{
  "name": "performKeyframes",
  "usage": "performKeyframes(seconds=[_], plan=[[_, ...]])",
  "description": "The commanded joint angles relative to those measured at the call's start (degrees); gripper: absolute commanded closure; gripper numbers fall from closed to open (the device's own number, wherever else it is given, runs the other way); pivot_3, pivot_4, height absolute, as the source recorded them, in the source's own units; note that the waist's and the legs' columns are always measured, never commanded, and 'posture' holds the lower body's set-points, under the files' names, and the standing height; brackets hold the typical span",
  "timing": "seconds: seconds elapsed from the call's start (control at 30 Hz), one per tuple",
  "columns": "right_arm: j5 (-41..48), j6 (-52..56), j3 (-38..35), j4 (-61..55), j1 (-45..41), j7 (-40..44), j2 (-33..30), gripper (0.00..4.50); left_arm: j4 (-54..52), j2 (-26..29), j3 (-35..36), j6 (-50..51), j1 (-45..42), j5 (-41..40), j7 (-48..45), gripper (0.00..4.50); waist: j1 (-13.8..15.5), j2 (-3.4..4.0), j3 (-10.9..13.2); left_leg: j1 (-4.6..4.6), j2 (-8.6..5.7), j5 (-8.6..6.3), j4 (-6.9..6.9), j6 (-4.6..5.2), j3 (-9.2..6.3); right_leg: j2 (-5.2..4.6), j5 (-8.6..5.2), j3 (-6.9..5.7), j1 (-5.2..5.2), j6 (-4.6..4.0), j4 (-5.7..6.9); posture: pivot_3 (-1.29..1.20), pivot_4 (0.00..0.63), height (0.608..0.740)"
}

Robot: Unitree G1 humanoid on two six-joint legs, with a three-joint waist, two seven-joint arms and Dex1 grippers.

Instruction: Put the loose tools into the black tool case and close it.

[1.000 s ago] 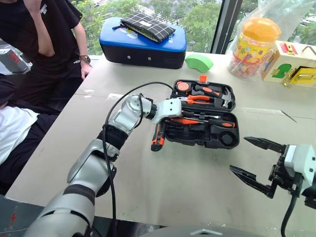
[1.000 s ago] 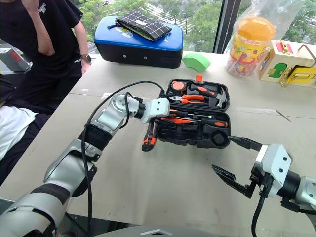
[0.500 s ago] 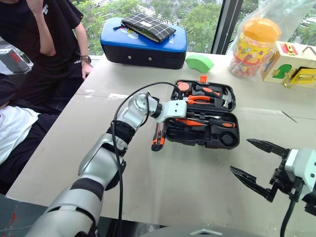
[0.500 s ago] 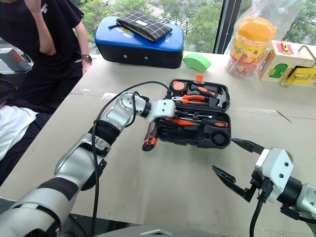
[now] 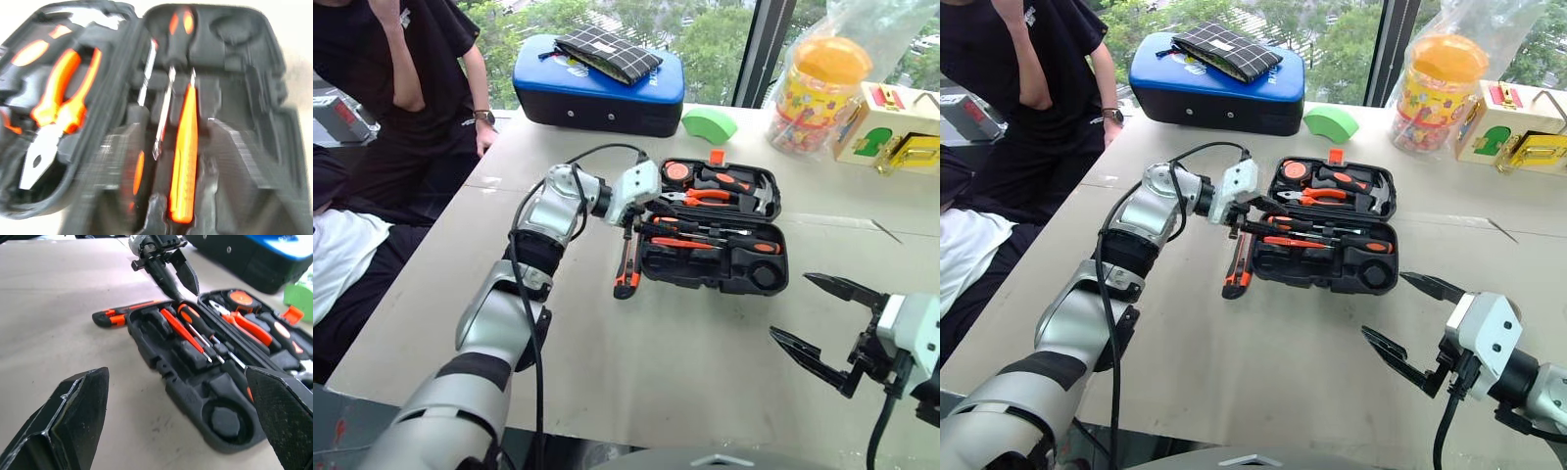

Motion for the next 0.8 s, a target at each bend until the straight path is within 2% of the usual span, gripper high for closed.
performKeyframes(seconds=[0.03,0.17,0.3,0.6,0.73,0.8], plan=[[0.1,-1.0,-0.1,0.2,-0.8,0.1,-0.2,0.0,-5.7,-1.4,1.4,4.8,2.6,-1.3,4.4,4.41,0.0,0.0,0.0,0.0,0.0,0.0,0.02,0.0,0.0,0.01,0.0,0.0,0.0,0.0,0.02,0.0,0.15,0.74],[0.2,-1.0,-0.1,1.2,-1.9,0.3,-0.8,0.0,-7.3,-4.0,1.2,5.9,5.2,0.5,12.2,4.46,0.1,0.0,0.0,-0.02,0.01,0.0,0.06,0.0,-0.06,0.01,0.01,0.0,0.0,0.0,0.04,0.0,0.15,0.74],[-0.1,-0.9,0.5,1.3,-2.4,0.2,-0.8,0.0,-9.4,-5.0,-1.1,5.2,8.3,2.7,15.7,4.46,0.1,0.01,0.0,0.0,-0.02,0.0,0.06,0.0,-0.07,0.02,0.01,0.04,0.0,0.0,0.05,0.0,0.15,0.74],[-0.1,-1.0,0.1,0.5,-0.8,0.0,-0.4,0.0,-20.2,-2.2,-5.8,5.1,21.1,6.5,18.6,4.46,0.0,0.25,-0.3,0.07,0.05,0.09,0.0,-0.17,-0.05,0.02,0.01,0.34,0.04,-0.01,0.05,0.0,0.15,0.74],[-0.4,-1.1,0.4,0.6,-0.9,-0.2,-0.5,0.0,-21.1,-3.4,-4.6,7.1,22.6,4.9,20.6,4.46,-0.2,0.39,-0.8,0.14,0.03,-0.01,0.02,0.01,0.02,0.04,0.01,0.43,0.06,0.0,0.09,0.0,0.15,0.74],[-0.4,-1.2,0.4,0.7,-1.1,-0.2,-0.6,0.0,-23.0,-5.6,0.3,9.9,22.0,-0.9,21.4,4.46,-0.3,0.45,-0.8,0.14,0.02,-0.01,0.02,0.01,0.04,0.07,0.01,0.46,0.06,0.0,0.1,0.0,0.15,0.74]])
